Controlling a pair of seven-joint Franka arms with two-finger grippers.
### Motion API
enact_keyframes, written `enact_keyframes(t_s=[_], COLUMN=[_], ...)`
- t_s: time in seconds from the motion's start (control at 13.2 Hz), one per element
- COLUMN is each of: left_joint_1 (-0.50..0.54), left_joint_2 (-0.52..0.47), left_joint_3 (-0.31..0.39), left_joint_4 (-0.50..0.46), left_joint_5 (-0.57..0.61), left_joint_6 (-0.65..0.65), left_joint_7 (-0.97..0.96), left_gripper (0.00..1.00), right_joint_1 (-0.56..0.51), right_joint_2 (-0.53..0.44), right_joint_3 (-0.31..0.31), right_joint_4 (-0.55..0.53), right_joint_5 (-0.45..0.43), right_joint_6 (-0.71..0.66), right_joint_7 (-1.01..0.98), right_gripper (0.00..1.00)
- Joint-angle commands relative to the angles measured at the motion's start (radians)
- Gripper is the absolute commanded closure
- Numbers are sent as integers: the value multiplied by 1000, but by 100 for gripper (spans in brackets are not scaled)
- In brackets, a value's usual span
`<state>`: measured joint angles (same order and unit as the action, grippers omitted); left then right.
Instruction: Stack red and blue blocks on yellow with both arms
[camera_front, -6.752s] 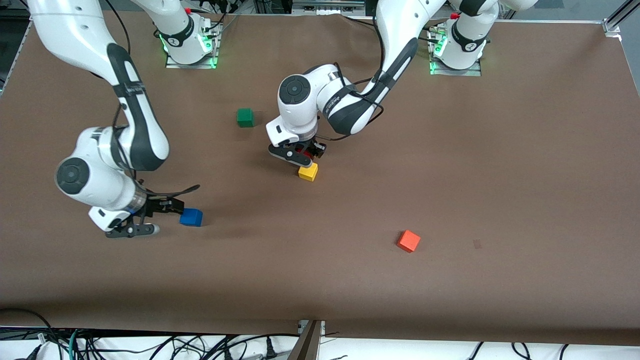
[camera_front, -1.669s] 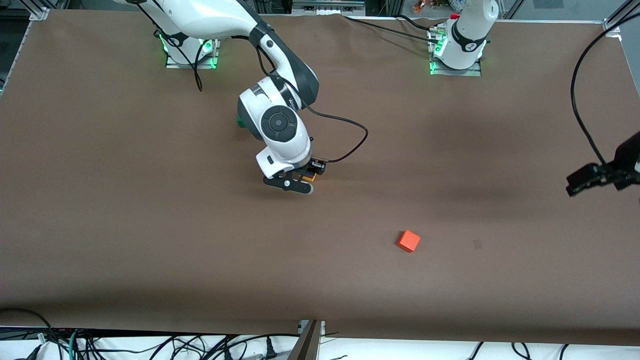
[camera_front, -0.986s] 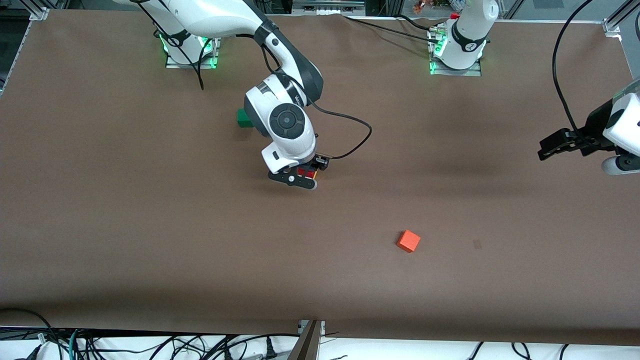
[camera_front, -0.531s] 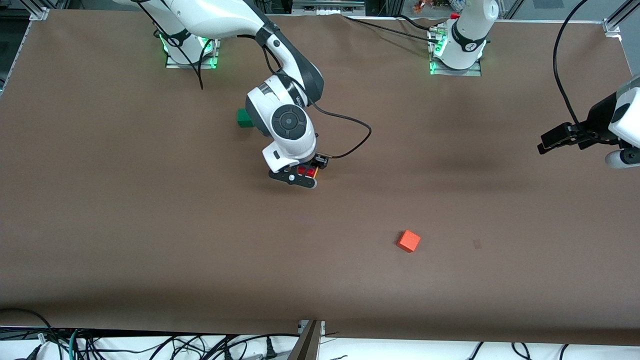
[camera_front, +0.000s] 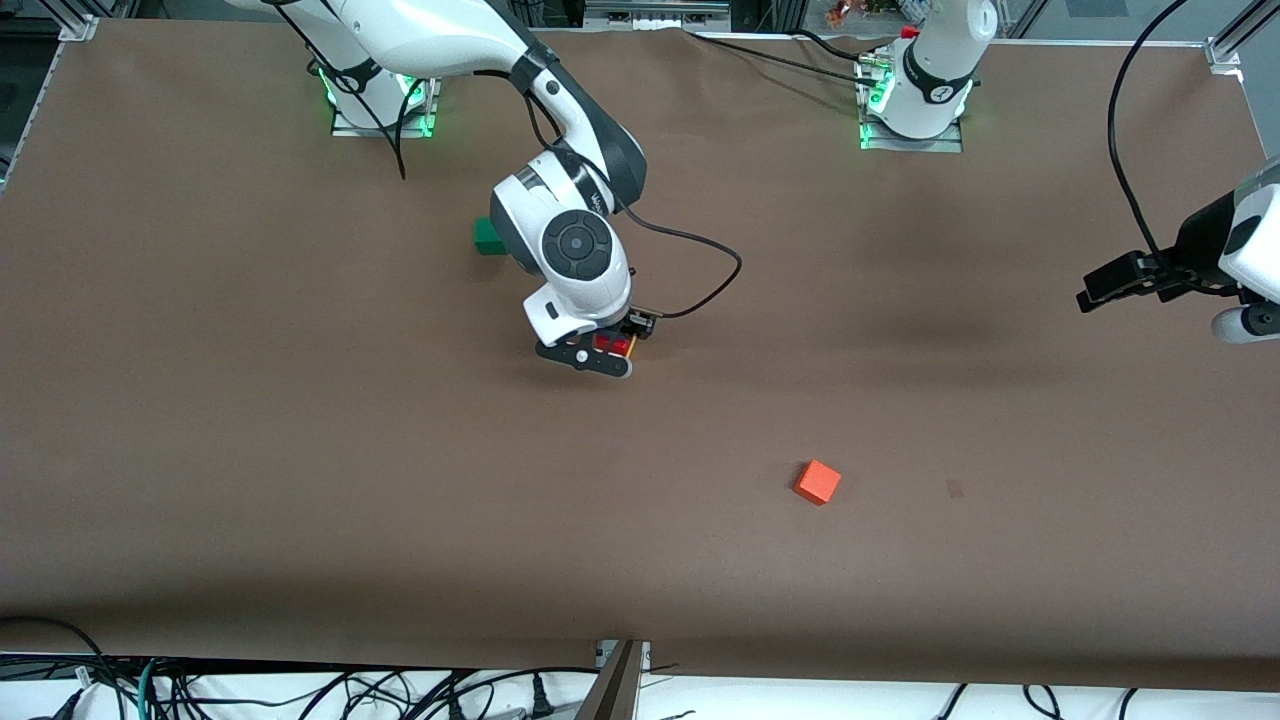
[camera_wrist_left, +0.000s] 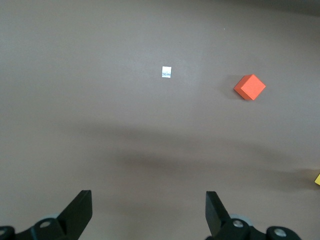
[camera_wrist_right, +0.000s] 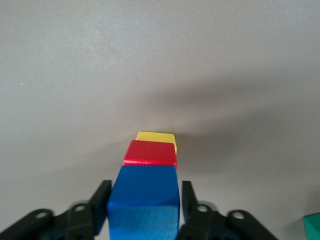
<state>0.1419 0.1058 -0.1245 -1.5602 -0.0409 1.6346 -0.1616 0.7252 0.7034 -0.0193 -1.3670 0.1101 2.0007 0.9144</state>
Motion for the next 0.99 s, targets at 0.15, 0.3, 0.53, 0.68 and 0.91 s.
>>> enact_keyframes(t_s=[0.15, 0.3, 0.53, 0.68, 0.91], left_joint_1=[7, 5, -1, 4, 5], left_joint_2=[2, 8, 11, 14, 20], left_joint_3=[-4, -4, -9, -12, -10], left_joint_4=[14, 15, 22, 37, 38], left_joint_5=[-17, -19, -17, -17, -17], left_joint_6=[2, 4, 4, 4, 4], left_joint_7=[14, 13, 10, 13, 14], left_gripper=[0, 0, 0, 0, 0], right_joint_1=[14, 14, 13, 10, 8], right_joint_2=[-13, -16, -24, -63, -145], right_joint_3=[-8, -8, -14, -16, -77], right_joint_4=[-9, -4, 2, 12, 12], right_joint_5=[-35, -33, -96, -115, -125], right_joint_6=[-6, -7, -7, -10, -92], right_joint_7=[18, 17, 15, 12, 8], right_gripper=[1, 1, 1, 0, 1])
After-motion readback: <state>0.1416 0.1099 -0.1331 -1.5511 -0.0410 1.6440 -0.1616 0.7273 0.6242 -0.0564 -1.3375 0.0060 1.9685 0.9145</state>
